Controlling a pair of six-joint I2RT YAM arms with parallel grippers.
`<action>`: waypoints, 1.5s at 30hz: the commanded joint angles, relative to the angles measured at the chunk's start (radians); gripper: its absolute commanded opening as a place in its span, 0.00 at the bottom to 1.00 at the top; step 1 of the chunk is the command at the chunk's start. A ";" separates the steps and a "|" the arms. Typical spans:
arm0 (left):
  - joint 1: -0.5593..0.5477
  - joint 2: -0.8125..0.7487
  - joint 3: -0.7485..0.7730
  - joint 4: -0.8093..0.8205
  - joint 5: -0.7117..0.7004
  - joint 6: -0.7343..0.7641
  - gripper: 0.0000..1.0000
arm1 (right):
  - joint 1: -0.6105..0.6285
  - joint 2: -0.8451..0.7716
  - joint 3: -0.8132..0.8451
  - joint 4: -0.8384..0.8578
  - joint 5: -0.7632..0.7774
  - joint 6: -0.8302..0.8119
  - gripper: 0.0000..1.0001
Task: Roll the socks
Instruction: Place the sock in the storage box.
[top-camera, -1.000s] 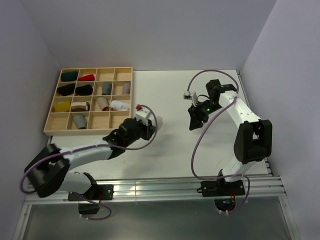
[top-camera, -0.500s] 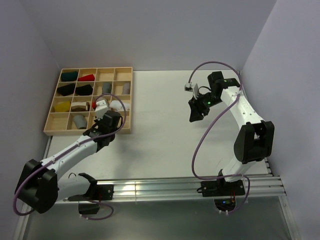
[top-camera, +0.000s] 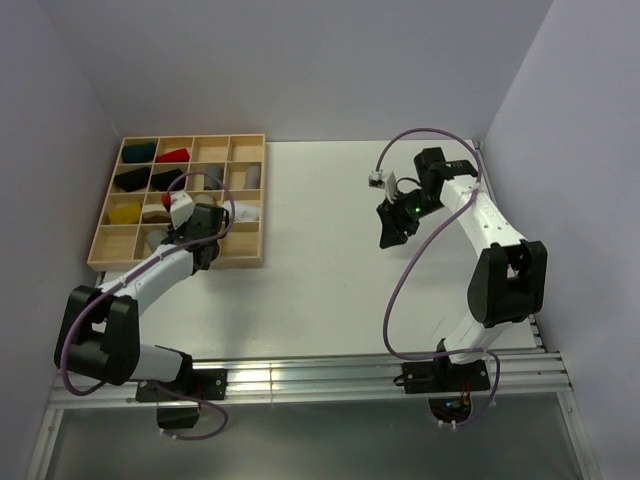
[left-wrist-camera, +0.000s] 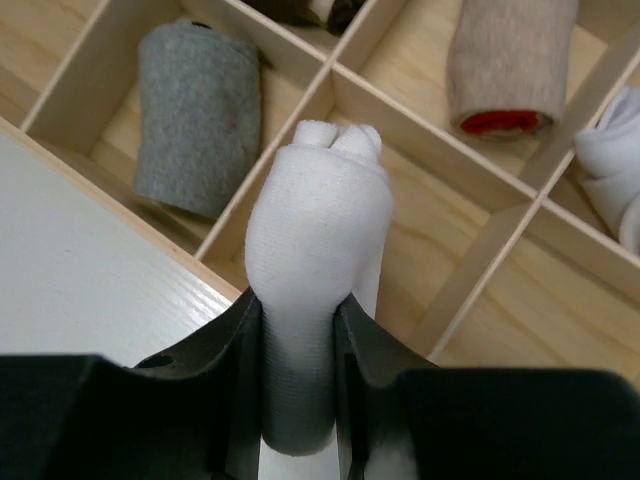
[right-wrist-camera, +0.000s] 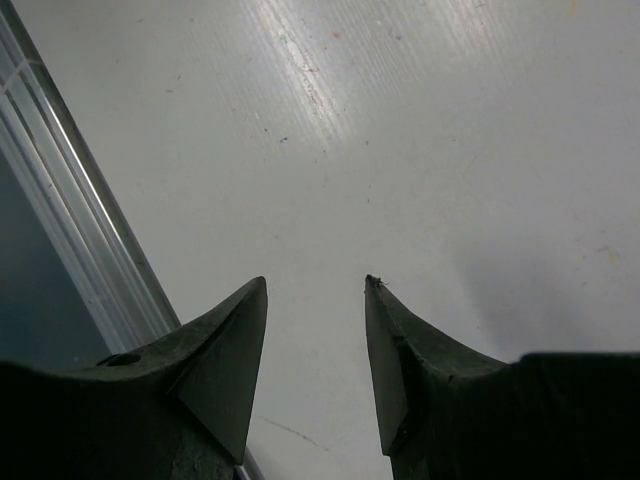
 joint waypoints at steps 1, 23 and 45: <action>0.015 -0.009 0.068 -0.002 -0.067 0.032 0.00 | -0.008 -0.032 -0.012 0.021 -0.009 -0.012 0.51; 0.049 0.289 0.144 0.038 0.175 0.093 0.00 | -0.027 -0.058 -0.119 0.058 -0.006 -0.033 0.49; 0.063 0.326 0.168 0.053 0.340 0.147 0.47 | -0.030 -0.078 -0.182 0.080 0.004 -0.033 0.48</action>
